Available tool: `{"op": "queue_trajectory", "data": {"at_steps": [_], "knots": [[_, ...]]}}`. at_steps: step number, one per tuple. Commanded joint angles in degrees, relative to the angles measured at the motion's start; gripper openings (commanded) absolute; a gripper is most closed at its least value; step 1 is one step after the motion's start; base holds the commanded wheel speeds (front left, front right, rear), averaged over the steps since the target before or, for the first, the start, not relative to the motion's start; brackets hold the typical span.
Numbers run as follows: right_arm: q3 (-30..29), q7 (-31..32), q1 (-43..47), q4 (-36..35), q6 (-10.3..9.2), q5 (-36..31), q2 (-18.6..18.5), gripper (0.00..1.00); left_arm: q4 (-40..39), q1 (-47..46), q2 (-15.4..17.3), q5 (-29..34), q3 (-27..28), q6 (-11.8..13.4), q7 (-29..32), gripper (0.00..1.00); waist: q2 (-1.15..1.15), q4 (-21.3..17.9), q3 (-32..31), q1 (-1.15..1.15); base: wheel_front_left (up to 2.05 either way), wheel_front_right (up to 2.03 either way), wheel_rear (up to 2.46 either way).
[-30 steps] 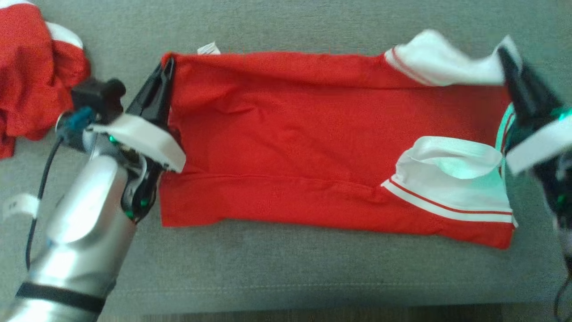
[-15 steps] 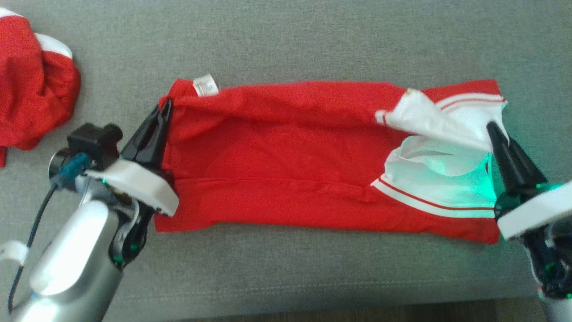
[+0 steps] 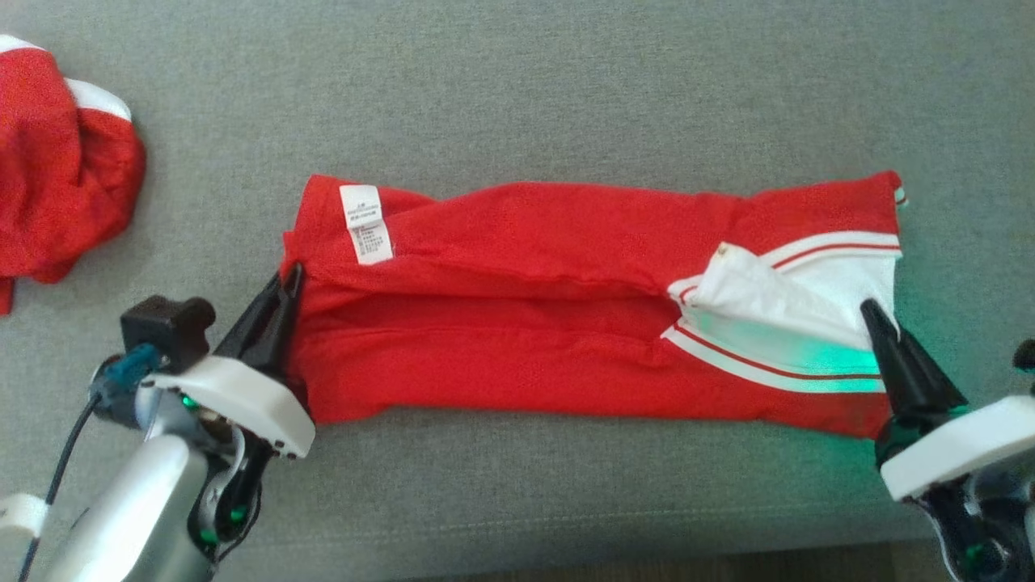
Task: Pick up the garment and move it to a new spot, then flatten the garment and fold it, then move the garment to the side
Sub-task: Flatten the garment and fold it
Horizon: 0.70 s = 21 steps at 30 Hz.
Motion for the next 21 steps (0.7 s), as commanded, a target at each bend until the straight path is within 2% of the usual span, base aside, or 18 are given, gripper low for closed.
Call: {"op": "queue_trajectory", "data": {"at_steps": [1, 6, 10, 14, 21], "knots": [[0.7, 0.1, 0.5, -2.0, -0.04, -1.1, -0.9, 1.00, -1.3, -0.8, 1.7, -0.4, 2.3, 0.2, 0.1, 1.00, 0.00, 0.0, -0.1, 0.00, 0.00, 0.00, 0.00], [0.3, -1.4, 1.4, -3.0, -0.04, -8.5, 0.3, 1.00, 0.0, 1.6, 0.1, -2.3, 3.1, 1.1, -1.4, 1.00, 0.00, -0.1, -1.2, 0.00, 0.00, 0.00, 0.00], [-0.8, -5.0, 1.4, -5.5, -0.04, -16.0, 3.0, 1.00, -0.8, 3.1, -0.8, -1.3, 4.2, 3.6, -4.5, 1.00, 0.00, 0.2, -2.5, 0.00, 0.00, 0.00, 0.00], [-1.0, -8.8, 0.2, -8.1, -0.04, -22.2, 5.0, 1.00, -4.0, 4.1, -1.9, 1.0, 5.7, 6.8, -6.6, 1.00, 0.00, 0.5, -3.8, 0.00, 0.00, 0.00, 0.00], [-0.3, -12.0, -1.8, -10.6, -0.04, -28.1, 6.3, 1.00, -10.5, 5.3, -2.6, 4.8, 8.1, 9.6, -7.5, 1.00, 0.00, 1.0, -6.0, 0.00, 0.00, 0.00, 0.00]]}}
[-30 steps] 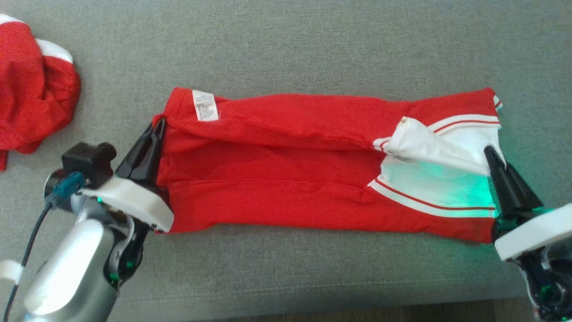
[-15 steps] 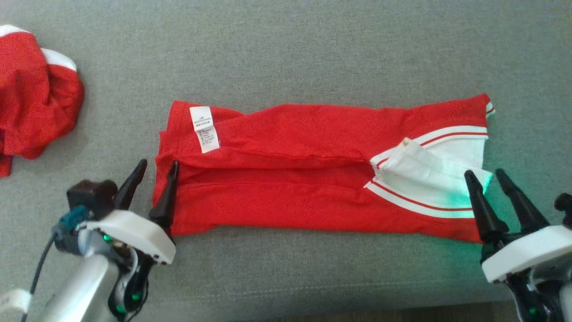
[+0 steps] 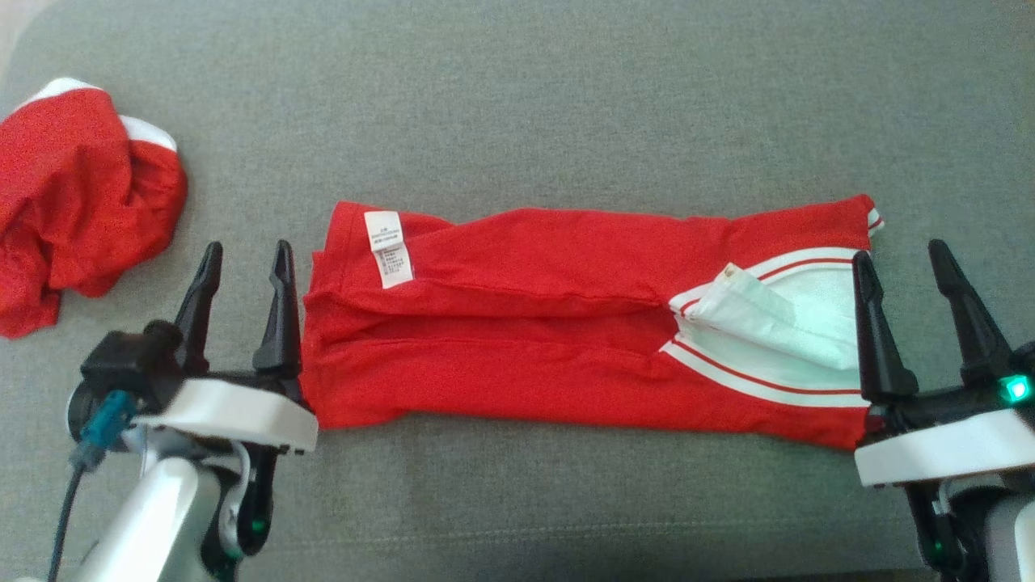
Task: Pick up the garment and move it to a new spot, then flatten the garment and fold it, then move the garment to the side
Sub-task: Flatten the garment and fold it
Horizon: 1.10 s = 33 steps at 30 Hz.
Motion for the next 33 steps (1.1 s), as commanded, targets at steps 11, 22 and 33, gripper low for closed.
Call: {"op": "queue_trajectory", "data": {"at_steps": [11, 22, 33], "knots": [[0.7, -0.9, -0.8, -0.8, -0.04, -1.1, 1.2, 1.00, -2.9, 1.2, 1.7, 2.4, 1.9, 0.8, -0.7, 1.00, 0.00, 0.2, -1.9, 0.00, 0.00, 0.00, 0.00], [0.6, -0.4, -0.9, -0.2, -0.04, -0.3, 1.5, 1.00, -2.4, 0.8, 1.6, 2.5, 1.6, 0.8, -0.7, 1.00, 0.00, 0.1, -1.5, 0.00, 0.00, 0.00, 0.00], [-2.2, 3.4, -2.2, 7.4, -0.04, 1.8, -0.8, 1.00, -2.1, -1.5, 1.4, 2.9, 1.0, 0.2, -0.6, 1.00, 0.00, 0.8, 2.3, 0.00, 0.00, 0.00, 0.00]]}}
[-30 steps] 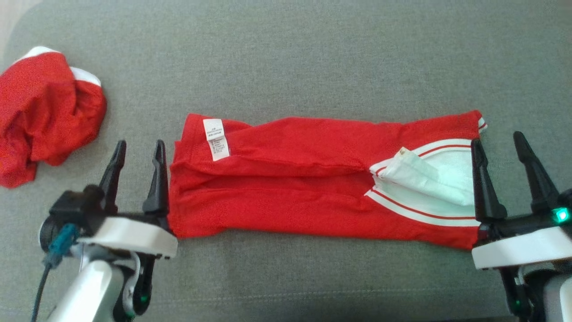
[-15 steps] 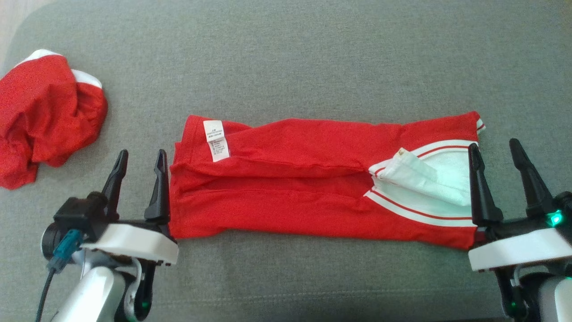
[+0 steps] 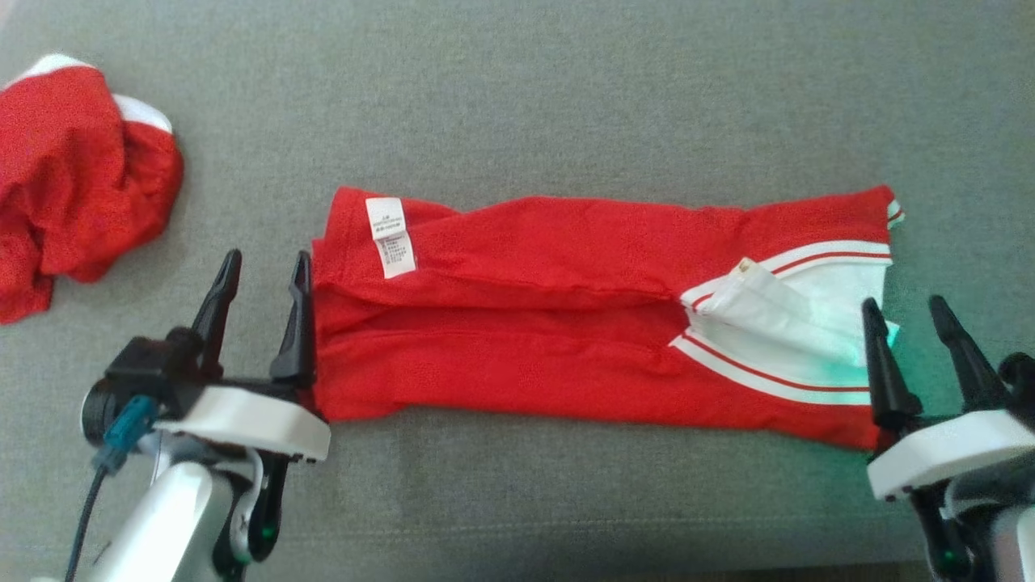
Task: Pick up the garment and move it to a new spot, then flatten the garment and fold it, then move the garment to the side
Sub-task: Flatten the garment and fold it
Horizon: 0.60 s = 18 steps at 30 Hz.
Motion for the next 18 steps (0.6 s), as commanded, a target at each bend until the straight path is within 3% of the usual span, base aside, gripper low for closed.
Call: {"op": "queue_trajectory", "data": {"at_steps": [1, 9, 18], "knots": [[0.5, 0.5, -2.0, -0.9, -0.04, 0.5, -1.4, 1.00, -1.4, -2.7, 1.1, 0.5, 2.3, -0.2, -0.6, 1.00, 0.00, 0.3, 0.9, 0.00, 0.00, 0.00, 0.00], [-2.4, 8.5, -3.6, 5.5, -0.04, 3.3, -1.0, 1.00, 0.0, -5.0, 0.4, 1.1, 1.9, -1.7, -0.7, 1.00, 0.00, 1.2, 3.2, 0.00, 0.00, 0.00, 0.00], [-2.0, 16.9, -5.6, 6.5, -0.04, 7.1, -0.5, 1.00, 0.9, -5.8, 0.0, 1.6, 1.9, -2.8, -0.7, 1.00, 0.00, 1.3, 4.2, 0.00, 0.00, 0.00, 0.00]]}}
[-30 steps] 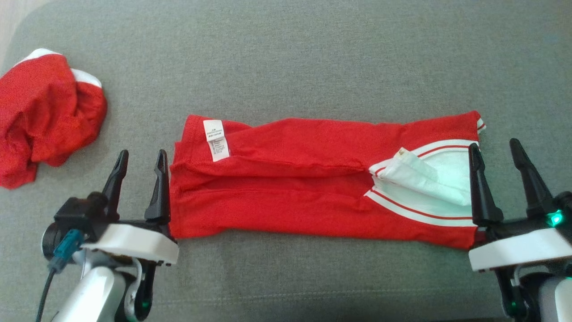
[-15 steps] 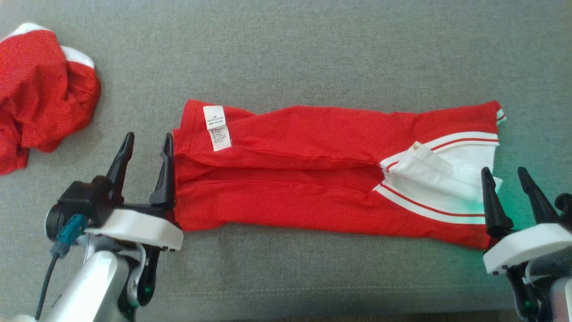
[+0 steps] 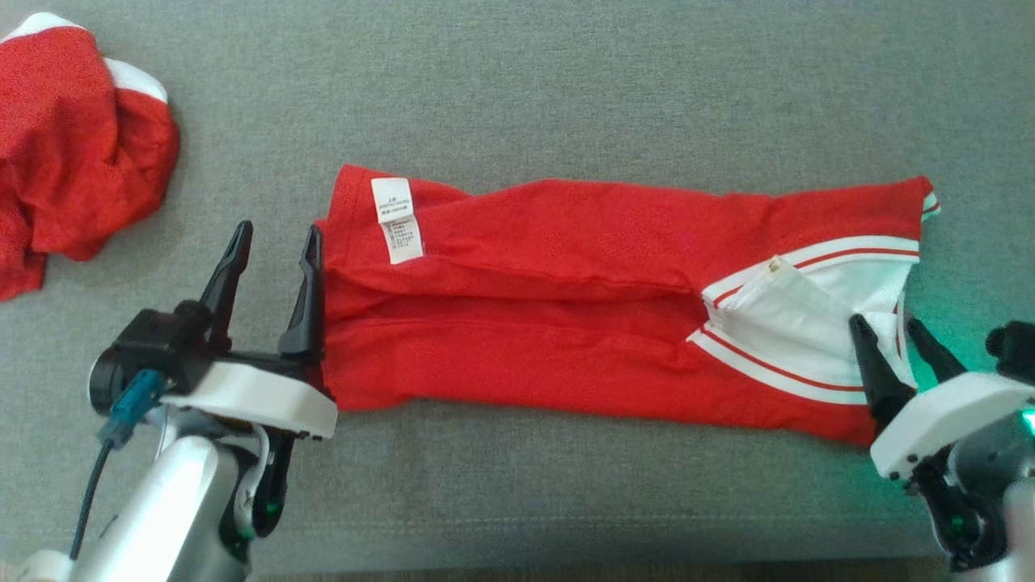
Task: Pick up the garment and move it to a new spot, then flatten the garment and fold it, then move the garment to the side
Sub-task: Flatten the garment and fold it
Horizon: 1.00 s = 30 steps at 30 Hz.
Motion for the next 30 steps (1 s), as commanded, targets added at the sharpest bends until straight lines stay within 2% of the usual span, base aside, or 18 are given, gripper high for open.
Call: {"op": "queue_trajectory", "data": {"at_steps": [1, 2, 3, 5, 12, 19, 27, 30], "knots": [[1.5, 1.7, -1.2, -1.1, -0.04, 0.8, -0.7, 1.00, -1.3, -1.8, 1.0, 0.6, 2.2, -0.3, -0.7, 1.00, 0.00, -0.1, 0.1, 0.00, 0.00, 0.00, 0.00], [1.7, 2.7, -1.5, -0.8, -0.04, 1.3, -0.8, 0.93, -1.2, -1.8, 1.0, 0.6, 2.2, -0.4, -0.7, 1.00, 0.00, -0.1, 0.1, 0.00, 0.00, 0.00, 0.00], [1.8, 3.6, -1.7, -0.5, -0.04, 1.7, -0.9, 0.51, -1.1, -1.9, 1.0, 0.6, 2.2, -0.4, -0.7, 1.00, 0.00, -0.1, 0.1, 0.00, 0.00, 0.00, 0.00], [2.0, 4.7, -1.9, -0.3, -0.04, 2.5, -1.2, 0.00, -1.0, -1.9, 0.9, 0.7, 2.2, -0.5, -0.7, 1.00, 0.00, -0.1, 0.1, 0.00, 0.00, 0.00, 0.00], [1.7, 5.1, -2.1, -0.8, -0.04, 4.3, -2.0, 0.00, -0.8, -1.7, 1.0, 0.9, 2.4, -0.5, -0.7, 1.00, 0.00, -0.3, -0.4, 0.00, 0.00, 0.00, 0.00], [-2.5, 5.9, -0.7, -2.3, -0.04, 3.6, -3.4, 0.00, -1.0, -1.4, 1.1, 1.0, 2.5, -0.4, -0.7, 1.00, 0.00, -0.9, -1.2, 0.00, 0.00, 0.00, 0.00], [-8.1, 6.6, 0.4, -3.5, -0.04, 1.9, -7.8, 0.00, -0.9, -1.1, 0.9, 0.8, 2.2, -0.4, -0.7, 1.00, 0.00, -1.3, -2.4, 0.00, 0.00, 0.00, 0.00], [-8.6, 6.9, 0.0, -3.9, -0.04, 1.7, -9.0, 0.00, -0.8, -1.0, 0.9, 0.7, 2.1, -0.4, -0.7, 1.00, 0.00, -1.4, -3.0, 0.00, 0.00, 0.00, 0.00]]}}
